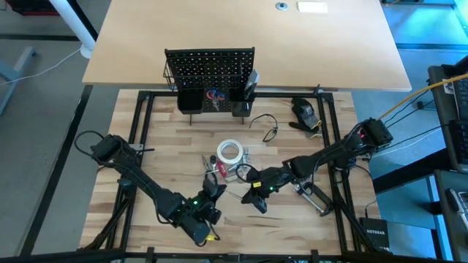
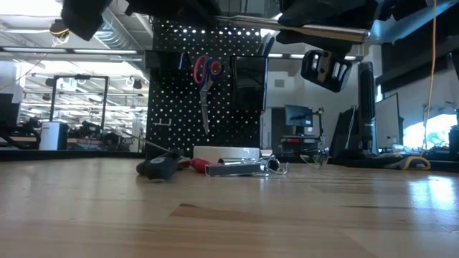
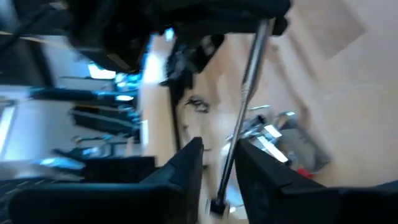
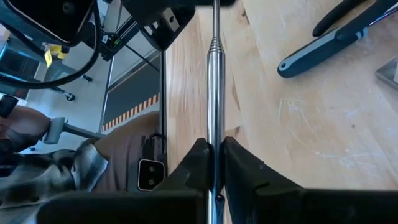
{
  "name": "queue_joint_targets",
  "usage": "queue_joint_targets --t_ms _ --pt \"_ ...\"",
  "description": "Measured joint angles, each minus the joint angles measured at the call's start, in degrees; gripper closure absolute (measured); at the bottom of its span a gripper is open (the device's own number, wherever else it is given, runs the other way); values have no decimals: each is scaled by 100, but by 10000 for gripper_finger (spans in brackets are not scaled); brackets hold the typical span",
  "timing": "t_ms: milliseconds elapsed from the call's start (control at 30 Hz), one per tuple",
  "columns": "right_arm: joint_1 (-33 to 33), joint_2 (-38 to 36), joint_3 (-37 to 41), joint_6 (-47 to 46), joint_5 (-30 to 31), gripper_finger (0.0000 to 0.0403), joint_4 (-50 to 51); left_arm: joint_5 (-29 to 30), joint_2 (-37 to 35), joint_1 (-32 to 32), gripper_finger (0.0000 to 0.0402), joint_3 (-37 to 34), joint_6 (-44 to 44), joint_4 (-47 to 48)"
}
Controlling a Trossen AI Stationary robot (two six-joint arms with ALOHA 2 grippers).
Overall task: Hang tools onto peg board
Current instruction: Put the silver magnetic telescoping into the right black bin on the peg board
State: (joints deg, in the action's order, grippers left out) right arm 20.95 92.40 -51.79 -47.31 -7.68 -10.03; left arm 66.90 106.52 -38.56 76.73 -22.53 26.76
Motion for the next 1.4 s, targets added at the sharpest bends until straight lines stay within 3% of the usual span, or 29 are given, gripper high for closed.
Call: queue_joint_targets --t_ms 133,233,333,533,733,967,1067,1167,1400 --pt "0 -50 -4 41 -4 376 142 645 1 -199 296 0 211 353" --pt "0 -123 0 96 2 373 274 764 -100 -312 287 0 1031 959" --pt "2 -255 4 151 109 375 386 733 -299 -390 281 0 2174 1818" --pt "7 -705 4 542 679 374 590 353 -773 -470 280 -136 5266 3327" --pt "7 -1036 4 1456 1497 375 656 391 -1356 -461 279 -737 7006 3413" --pt "9 -828 122 2458 2488 375 690 339 -2234 -451 288 -1735 8988 3199" --pt "7 -723 239 2518 2839 375 538 11 -2560 -353 300 -2282 9114 2483" --pt "7 -706 372 2580 2918 375 132 -763 -2847 -8 313 -2823 8655 1404" --pt "7 -704 422 2870 3064 374 -79 -3704 -3051 1036 341 -3936 5519 -3120"
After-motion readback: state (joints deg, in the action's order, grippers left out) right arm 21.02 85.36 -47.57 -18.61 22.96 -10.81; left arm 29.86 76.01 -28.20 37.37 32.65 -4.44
